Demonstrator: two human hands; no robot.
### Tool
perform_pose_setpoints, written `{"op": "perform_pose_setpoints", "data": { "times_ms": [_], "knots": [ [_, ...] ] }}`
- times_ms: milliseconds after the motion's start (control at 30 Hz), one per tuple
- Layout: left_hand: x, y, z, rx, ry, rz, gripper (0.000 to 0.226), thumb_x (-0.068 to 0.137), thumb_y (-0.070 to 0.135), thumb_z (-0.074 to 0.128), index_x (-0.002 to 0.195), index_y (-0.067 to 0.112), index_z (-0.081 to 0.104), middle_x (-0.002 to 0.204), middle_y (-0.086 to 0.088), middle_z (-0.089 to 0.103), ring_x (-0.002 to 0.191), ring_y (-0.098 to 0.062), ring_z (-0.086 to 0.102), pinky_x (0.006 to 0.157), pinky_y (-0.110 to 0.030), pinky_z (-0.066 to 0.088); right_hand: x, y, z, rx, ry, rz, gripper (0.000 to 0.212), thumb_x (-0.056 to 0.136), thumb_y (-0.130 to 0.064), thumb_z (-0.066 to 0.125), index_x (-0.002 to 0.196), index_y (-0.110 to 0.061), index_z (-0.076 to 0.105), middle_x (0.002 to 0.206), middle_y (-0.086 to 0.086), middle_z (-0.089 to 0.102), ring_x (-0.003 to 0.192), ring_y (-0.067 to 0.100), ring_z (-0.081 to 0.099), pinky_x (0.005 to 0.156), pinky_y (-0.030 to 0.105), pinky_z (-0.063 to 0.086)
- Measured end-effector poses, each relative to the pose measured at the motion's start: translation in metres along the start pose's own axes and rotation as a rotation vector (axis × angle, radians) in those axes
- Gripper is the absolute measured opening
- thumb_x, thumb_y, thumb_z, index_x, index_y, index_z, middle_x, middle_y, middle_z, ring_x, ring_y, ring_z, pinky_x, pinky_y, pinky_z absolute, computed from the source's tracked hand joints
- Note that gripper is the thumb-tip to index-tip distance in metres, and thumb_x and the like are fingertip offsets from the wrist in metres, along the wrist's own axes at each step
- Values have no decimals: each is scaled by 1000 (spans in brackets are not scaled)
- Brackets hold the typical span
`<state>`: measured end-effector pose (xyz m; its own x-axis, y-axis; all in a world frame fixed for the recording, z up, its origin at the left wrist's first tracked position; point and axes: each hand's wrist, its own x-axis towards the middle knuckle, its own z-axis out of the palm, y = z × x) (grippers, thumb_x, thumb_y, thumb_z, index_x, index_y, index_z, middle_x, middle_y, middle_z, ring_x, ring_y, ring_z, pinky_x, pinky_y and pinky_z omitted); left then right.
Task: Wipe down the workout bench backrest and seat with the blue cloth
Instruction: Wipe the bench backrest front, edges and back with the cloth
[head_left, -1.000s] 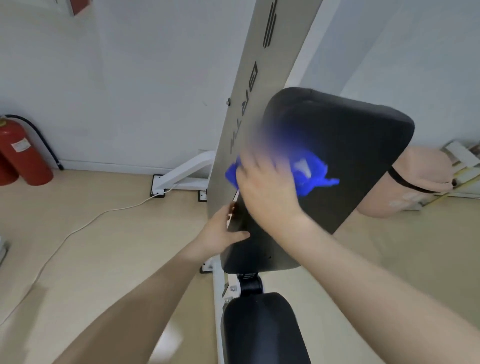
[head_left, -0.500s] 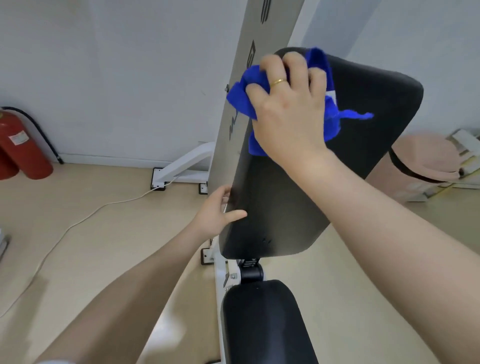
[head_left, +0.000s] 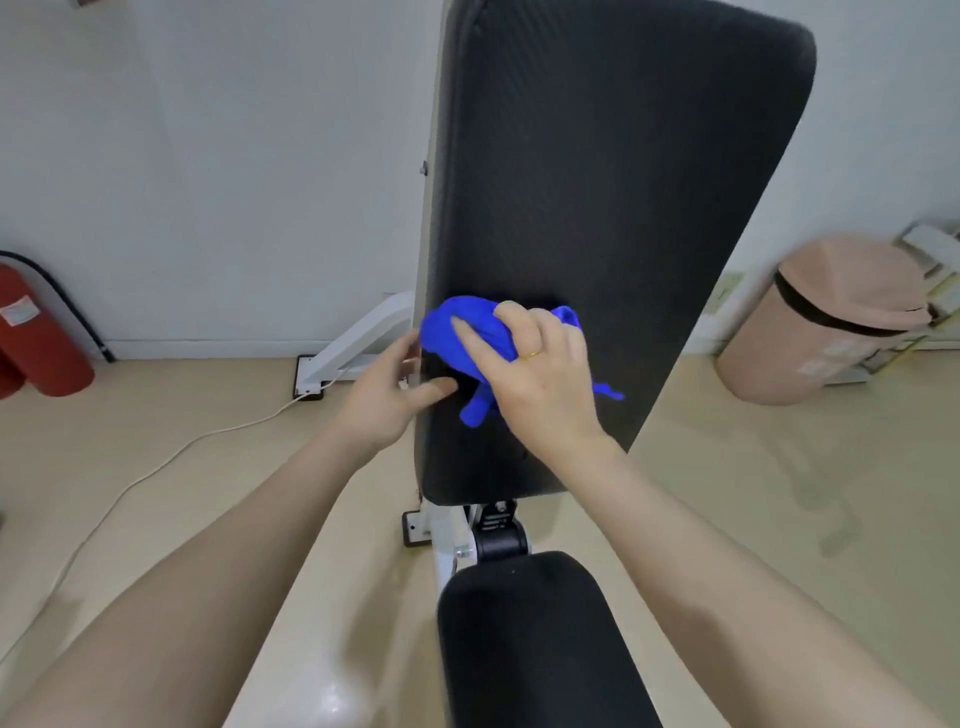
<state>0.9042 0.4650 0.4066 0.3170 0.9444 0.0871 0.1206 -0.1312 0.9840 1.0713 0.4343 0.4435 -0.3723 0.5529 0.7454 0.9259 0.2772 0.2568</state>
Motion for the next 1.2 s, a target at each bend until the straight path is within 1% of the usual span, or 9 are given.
{"op": "perform_pose_setpoints", "data": {
  "times_ms": [200, 300, 467, 667, 733, 833, 967, 1067, 1200],
  "knots": [
    [-3, -6, 3, 129, 38, -24, 51, 85, 34, 61, 130, 43, 40, 131, 21, 51, 124, -10, 45, 104, -40, 37, -4, 108, -29, -67, -19, 783, 43, 84, -8, 56, 127, -11, 54, 127, 22, 48, 97, 42, 49, 79, 46, 42],
    [-2, -8, 5, 116, 66, 18, 46, 87, 30, 61, 126, 44, 42, 129, 20, 51, 122, -11, 46, 101, -38, 39, -13, 96, -14, 67, 25, 980, 34, 92, -15, 49, 124, -3, 53, 129, 20, 45, 100, 41, 47, 85, 47, 43],
    [-2, -4, 5, 103, 54, 7, 52, 84, 29, 63, 130, 41, 42, 125, 20, 55, 117, -7, 50, 93, -28, 41, -3, 7, 13, 102, 96, 698, 45, 79, -12, 56, 123, -4, 49, 114, 22, 52, 85, 38, 51, 73, 40, 48],
    [-7, 5, 9, 46, 64, -15, 41, 79, 30, 64, 112, 48, 49, 117, 22, 59, 115, -1, 51, 93, -26, 42, -28, -39, 20, 44, -40, 258, 67, 72, -17, 64, 132, -18, 33, 121, 11, 33, 96, 28, 38, 78, 40, 48],
    [-8, 5, 10, 47, 53, -3, 43, 86, 21, 62, 112, 52, 46, 120, 24, 56, 116, -2, 49, 96, -28, 40, -32, -10, 19, 61, 0, 356, 63, 73, -9, 60, 131, -18, 37, 121, 11, 36, 96, 30, 38, 80, 44, 46],
    [-9, 5, 7, 76, 31, -2, 47, 88, 25, 59, 128, 43, 43, 130, 22, 51, 124, -9, 45, 106, -39, 36, -42, 41, 11, 72, 53, 798, 58, 73, 3, 64, 127, -14, 51, 129, 18, 45, 106, 39, 44, 86, 50, 40],
    [-8, 3, 6, 67, 5, -4, 58, 79, 42, 61, 133, 40, 39, 134, 19, 50, 127, -11, 45, 107, -49, 36, -48, 75, 8, 190, 46, 1114, 44, 90, -4, 48, 133, -14, 47, 141, 15, 34, 116, 37, 37, 98, 44, 29],
    [-7, 0, 8, 35, 36, -8, 46, 89, 28, 57, 131, 40, 41, 134, 20, 49, 126, -9, 44, 104, -51, 37, -34, 51, 11, 172, 82, 1084, 49, 90, -5, 50, 138, -12, 42, 141, 18, 32, 111, 39, 38, 93, 45, 35],
    [-8, 4, 10, -29, 25, 15, 43, 88, 15, 59, 123, 39, 48, 120, 19, 60, 111, -2, 56, 86, -26, 46, -4, -30, 14, 245, 123, 694, 71, 70, 5, 55, 136, -15, 40, 131, 19, 37, 103, 35, 38, 78, 48, 45]
  ]
}}
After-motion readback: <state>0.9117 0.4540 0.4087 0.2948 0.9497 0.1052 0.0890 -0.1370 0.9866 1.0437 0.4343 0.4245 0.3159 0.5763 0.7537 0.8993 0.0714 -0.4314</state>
